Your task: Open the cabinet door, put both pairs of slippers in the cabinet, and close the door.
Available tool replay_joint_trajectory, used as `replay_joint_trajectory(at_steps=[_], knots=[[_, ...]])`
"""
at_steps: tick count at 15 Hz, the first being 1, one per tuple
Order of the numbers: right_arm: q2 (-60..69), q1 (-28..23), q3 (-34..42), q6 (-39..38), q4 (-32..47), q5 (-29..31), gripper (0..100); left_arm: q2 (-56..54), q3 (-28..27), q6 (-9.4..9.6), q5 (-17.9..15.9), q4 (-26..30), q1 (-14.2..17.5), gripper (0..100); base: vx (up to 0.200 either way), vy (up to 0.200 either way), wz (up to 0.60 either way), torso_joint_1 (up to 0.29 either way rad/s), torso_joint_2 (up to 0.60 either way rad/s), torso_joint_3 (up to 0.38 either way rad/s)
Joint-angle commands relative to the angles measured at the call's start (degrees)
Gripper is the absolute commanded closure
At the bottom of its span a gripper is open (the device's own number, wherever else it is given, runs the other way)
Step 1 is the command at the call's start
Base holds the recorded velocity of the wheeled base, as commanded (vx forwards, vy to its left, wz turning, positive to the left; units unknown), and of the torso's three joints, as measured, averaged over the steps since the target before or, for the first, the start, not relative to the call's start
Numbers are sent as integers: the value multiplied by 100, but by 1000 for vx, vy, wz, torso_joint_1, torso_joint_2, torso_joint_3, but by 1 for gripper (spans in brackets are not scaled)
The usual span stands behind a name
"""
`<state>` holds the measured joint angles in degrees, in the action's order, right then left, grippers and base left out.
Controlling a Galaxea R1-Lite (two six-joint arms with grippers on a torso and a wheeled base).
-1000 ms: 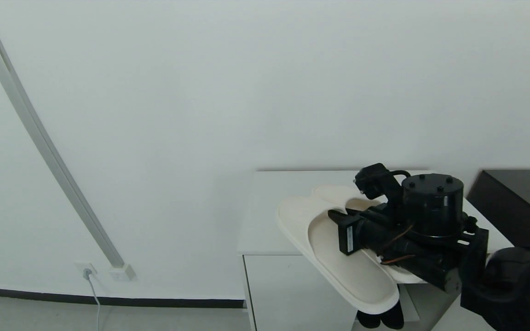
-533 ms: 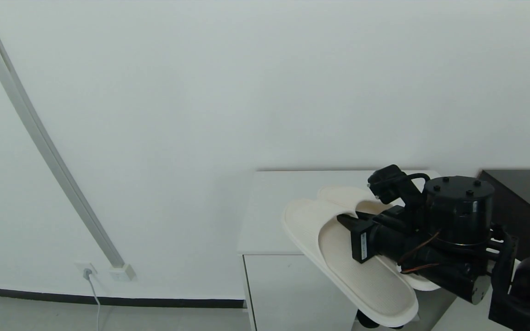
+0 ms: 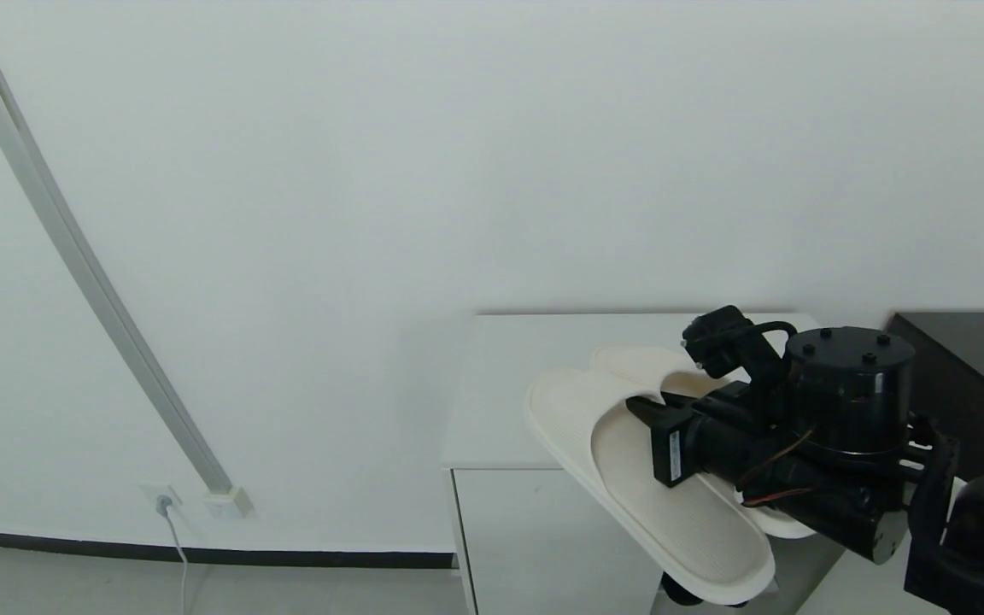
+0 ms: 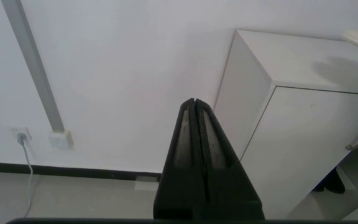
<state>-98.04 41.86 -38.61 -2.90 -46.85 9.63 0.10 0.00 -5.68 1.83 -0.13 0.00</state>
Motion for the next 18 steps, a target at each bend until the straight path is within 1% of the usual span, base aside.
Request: replay_joint_trajectory(at_steps=[1,8,18], knots=[[-58,6,2,0,-9,4,100,-1,0,-3,2,-13,0,100,-200,0,0,22,12,-2],[-58,15,11,0,-17,21,100,-1,0,-3,2,-4,0,100,-200,0,0,-2,0,5],[-102,24,2,0,-17,21,100,-1,0,6,11,-4,0,100,0,0,0,0,0,0]])
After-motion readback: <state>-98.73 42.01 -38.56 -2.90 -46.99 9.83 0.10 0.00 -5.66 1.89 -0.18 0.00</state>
